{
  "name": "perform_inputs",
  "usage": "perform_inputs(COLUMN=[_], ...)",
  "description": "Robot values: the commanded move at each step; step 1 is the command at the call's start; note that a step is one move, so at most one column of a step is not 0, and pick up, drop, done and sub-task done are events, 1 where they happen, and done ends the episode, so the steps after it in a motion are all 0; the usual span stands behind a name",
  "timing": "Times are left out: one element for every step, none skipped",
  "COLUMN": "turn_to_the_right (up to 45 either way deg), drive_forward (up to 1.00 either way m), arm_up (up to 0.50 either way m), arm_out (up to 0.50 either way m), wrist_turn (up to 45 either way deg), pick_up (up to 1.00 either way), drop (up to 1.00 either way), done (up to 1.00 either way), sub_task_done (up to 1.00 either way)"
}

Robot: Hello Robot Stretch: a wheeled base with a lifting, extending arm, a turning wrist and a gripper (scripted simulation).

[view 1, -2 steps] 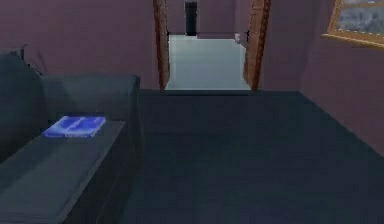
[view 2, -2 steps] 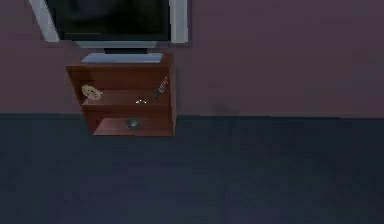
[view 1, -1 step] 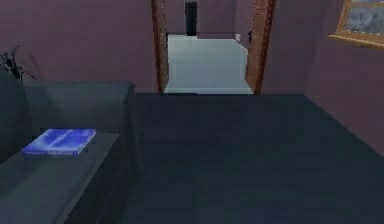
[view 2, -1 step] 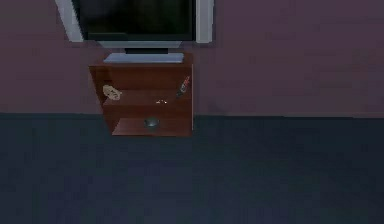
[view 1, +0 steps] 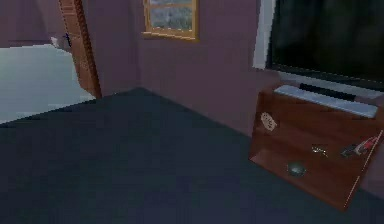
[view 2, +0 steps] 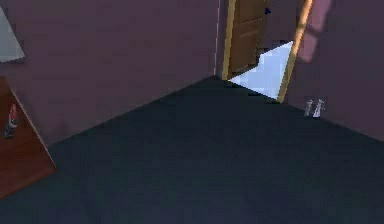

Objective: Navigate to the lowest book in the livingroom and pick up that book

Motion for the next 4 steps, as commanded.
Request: perform_inputs(turn_to_the_right=[45.0,0.0,-45.0,-36.0], drive_forward=[0.00,0.05,0.00,0.00], arm_up=[0.00,0.00,0.00,0.00], arm_out=[0.00,0.00,0.00,0.00], wrist_turn=[0.0,0.0,0.0,0.0], pick_up=[0.00,0.00,0.00,0.00], drop=[0.00,0.00,0.00,0.00], done=[0.00,0.00,0.00,0.00], sub_task_done=[0.00,0.00,0.00,0.00])
